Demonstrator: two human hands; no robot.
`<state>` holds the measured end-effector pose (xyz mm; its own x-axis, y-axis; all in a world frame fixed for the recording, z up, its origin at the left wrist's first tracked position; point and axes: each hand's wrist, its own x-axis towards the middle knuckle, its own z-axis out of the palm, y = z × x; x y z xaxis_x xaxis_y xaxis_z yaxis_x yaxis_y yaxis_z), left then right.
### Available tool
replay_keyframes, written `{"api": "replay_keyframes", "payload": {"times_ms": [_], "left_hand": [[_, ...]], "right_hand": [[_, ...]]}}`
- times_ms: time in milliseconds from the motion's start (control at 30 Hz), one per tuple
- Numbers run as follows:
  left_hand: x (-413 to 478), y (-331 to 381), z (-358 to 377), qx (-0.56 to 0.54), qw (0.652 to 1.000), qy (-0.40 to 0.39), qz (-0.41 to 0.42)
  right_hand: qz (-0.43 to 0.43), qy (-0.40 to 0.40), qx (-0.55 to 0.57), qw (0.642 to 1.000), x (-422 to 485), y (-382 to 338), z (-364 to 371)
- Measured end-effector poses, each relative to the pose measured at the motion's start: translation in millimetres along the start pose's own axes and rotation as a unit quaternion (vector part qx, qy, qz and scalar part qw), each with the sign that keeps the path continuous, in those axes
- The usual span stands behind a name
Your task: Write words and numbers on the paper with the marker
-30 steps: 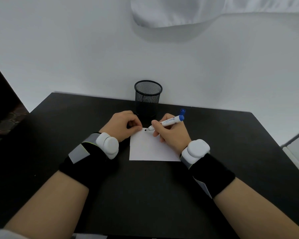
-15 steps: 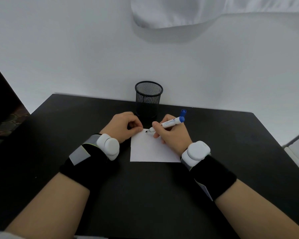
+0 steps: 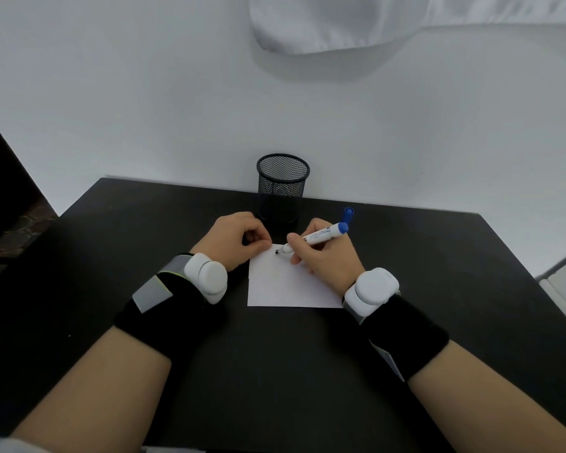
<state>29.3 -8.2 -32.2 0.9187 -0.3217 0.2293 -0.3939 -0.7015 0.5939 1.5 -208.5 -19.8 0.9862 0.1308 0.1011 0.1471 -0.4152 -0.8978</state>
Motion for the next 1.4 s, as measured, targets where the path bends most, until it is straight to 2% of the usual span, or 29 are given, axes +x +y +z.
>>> {"api": "replay_keyframes", "payload": {"times_ms": [267,667,867,1400], "left_hand": [[0.1,1.6,-0.2,0.001,1.000,0.000,-0.001],[0.4,0.6,-0.3,0.001,1.000,-0.003,-0.002],[0.4,0.4,-0.3,-0.004,1.000,-0.002,0.002],[0.4,0.0,0.0,-0.004,1.000,-0.001,0.003]], "right_hand": [[0.000,0.031,-0.017,0.999,-0.1,0.9,-1.3],[-0.016,-0.024,0.001,1.000,-3.5,-3.0,0.2],[-0.003,0.038,-0.011,0.999,-0.2,1.1,-0.7],[-0.005,0.010,-0.023,1.000,-0.7,0.4,-0.7]]}}
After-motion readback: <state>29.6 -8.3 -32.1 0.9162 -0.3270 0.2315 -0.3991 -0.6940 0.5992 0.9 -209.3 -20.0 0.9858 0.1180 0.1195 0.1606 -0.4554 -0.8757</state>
